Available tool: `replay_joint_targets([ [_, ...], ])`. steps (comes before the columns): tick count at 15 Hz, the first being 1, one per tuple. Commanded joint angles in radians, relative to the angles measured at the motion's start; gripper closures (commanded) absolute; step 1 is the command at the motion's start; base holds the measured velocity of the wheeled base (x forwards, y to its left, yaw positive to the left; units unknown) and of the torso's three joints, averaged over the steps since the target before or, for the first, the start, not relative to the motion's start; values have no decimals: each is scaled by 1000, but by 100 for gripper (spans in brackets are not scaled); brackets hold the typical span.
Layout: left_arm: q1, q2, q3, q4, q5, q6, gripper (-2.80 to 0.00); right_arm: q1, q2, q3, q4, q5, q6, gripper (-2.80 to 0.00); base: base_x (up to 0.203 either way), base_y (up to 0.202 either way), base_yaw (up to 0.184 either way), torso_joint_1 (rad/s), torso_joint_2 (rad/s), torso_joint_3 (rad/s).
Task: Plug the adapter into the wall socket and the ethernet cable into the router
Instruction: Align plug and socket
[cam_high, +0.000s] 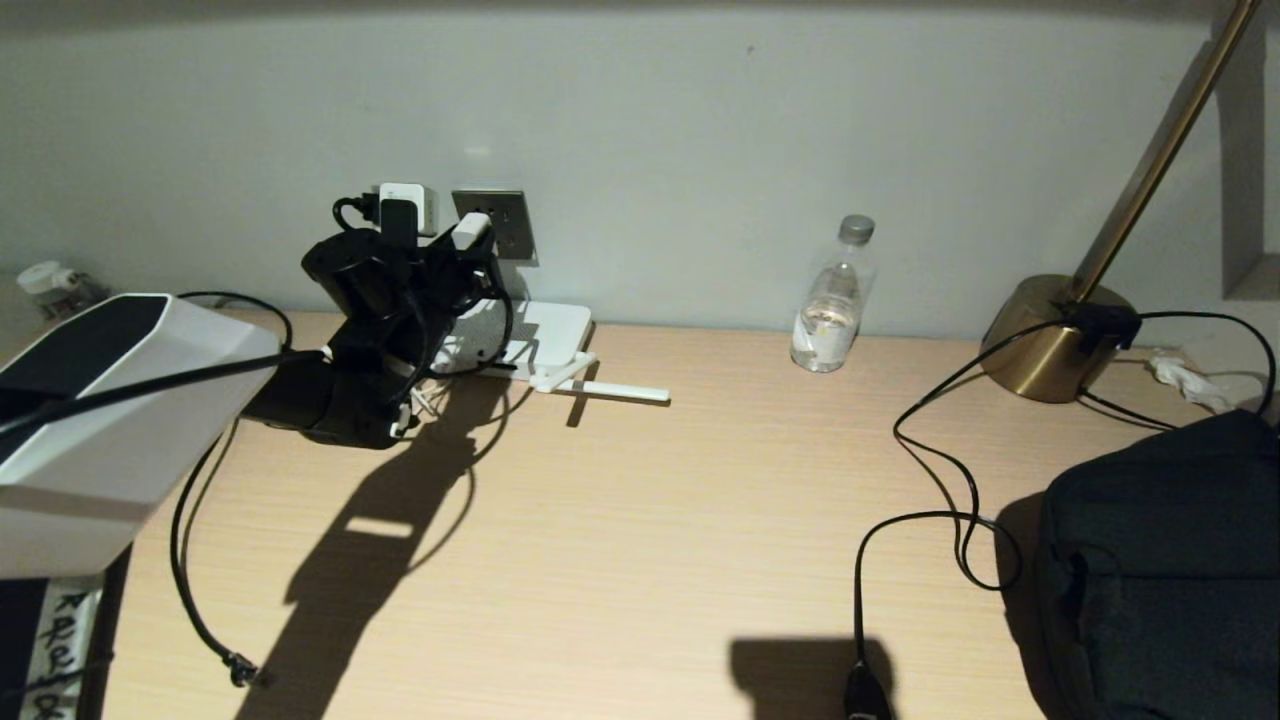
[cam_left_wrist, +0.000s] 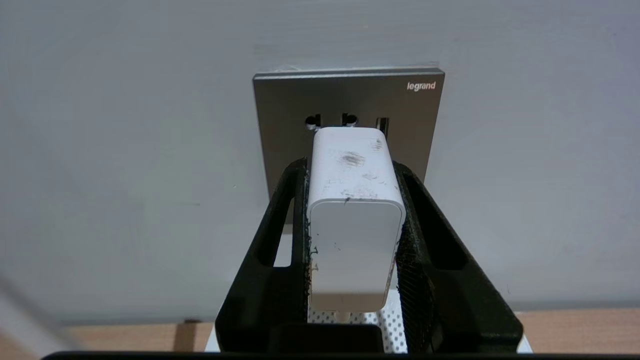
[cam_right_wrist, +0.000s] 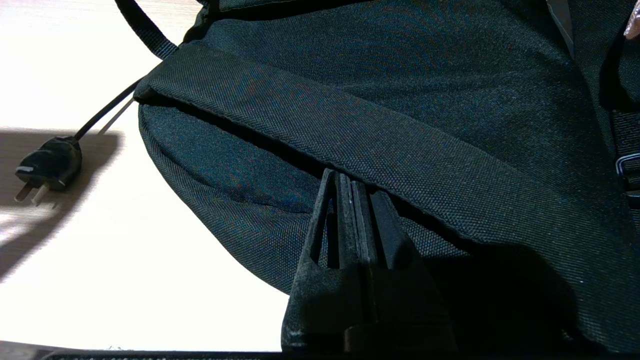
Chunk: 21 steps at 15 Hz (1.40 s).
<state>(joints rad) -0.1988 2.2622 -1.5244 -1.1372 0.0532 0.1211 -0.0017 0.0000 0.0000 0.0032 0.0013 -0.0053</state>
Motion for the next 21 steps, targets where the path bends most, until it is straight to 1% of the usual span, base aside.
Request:
replay_joint_targets([
  [1, -1, 28, -50, 4, 2, 0, 0, 0, 2, 0, 1, 2, -1, 0, 0, 0, 0, 0, 0, 0],
  [3, -1, 40, -78, 22, 2, -6, 0, 0, 2, 0, 0, 2, -1, 0, 0, 0, 0, 0, 0, 0],
  [6, -1, 48, -87, 36, 5, -7, 0, 0, 2, 0, 0, 0, -1, 0, 0, 0, 0, 0, 0, 0],
  [8, -1, 51, -108, 37, 21, -13, 0, 0, 2, 0, 0, 2, -1, 0, 0, 0, 0, 0, 0, 0],
  [21, 1, 56, -99, 37, 43, -41, 0, 0, 2, 0, 0, 0, -1, 0, 0, 0, 0, 0, 0, 0],
])
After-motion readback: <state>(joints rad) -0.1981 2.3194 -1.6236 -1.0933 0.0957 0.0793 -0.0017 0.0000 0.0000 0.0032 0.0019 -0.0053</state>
